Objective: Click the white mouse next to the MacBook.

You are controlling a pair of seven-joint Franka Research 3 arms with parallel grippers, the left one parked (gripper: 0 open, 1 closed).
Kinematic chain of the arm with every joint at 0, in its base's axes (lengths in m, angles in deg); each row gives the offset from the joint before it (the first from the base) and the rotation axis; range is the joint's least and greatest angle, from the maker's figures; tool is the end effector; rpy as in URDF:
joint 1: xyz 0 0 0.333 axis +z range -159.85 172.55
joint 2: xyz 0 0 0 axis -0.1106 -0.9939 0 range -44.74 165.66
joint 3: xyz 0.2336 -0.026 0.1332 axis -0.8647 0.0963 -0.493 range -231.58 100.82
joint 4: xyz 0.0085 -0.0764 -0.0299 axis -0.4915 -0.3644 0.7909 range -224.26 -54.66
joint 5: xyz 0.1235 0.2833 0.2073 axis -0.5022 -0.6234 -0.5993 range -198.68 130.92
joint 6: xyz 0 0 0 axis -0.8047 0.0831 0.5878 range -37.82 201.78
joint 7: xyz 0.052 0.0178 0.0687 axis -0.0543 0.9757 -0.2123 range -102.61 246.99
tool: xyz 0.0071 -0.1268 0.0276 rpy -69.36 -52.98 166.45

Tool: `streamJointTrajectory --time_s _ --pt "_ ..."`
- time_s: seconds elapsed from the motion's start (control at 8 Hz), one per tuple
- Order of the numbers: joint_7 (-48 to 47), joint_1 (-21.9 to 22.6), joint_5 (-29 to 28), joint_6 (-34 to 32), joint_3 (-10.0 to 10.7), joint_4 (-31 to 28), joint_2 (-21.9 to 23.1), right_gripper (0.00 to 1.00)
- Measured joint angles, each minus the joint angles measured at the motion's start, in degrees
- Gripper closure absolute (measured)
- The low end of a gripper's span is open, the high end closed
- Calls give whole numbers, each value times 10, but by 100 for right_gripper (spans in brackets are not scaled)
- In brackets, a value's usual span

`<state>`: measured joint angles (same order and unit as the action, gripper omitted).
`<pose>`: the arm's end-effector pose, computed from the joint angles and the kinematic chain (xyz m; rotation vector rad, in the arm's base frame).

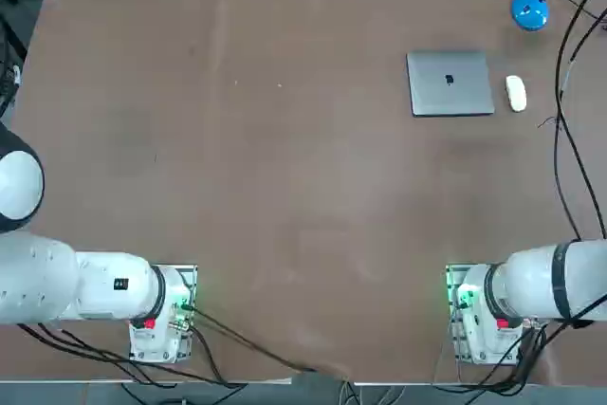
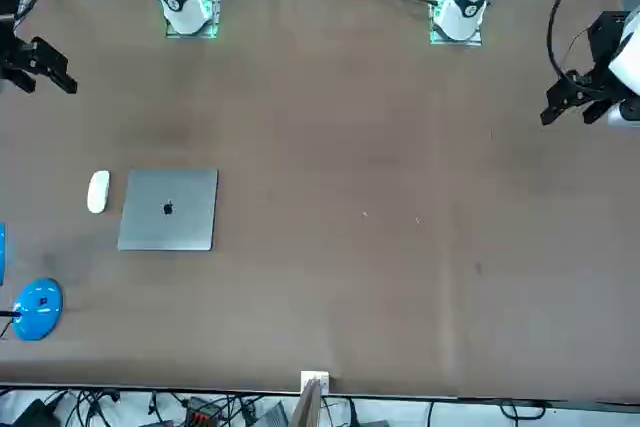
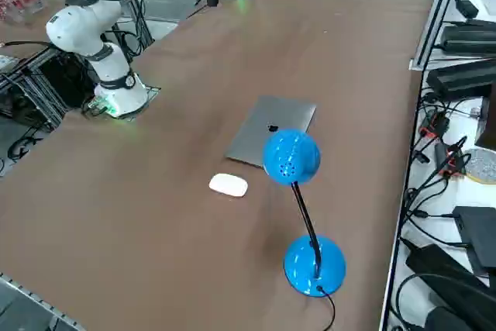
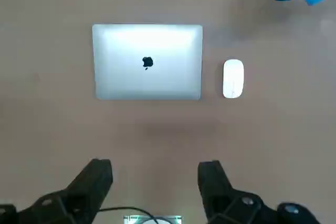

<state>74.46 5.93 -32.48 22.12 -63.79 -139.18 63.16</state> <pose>0.5100 -0.0216 0.5636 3.1193 0.0049 -0.0937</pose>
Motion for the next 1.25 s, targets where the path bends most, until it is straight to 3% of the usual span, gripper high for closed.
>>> streamJointTrajectory --time_s 0.75,1.25 --pt "0 -4 2 0 6 0 -9 0" --pt "38 -48 3 46 11 -18 -58 2"
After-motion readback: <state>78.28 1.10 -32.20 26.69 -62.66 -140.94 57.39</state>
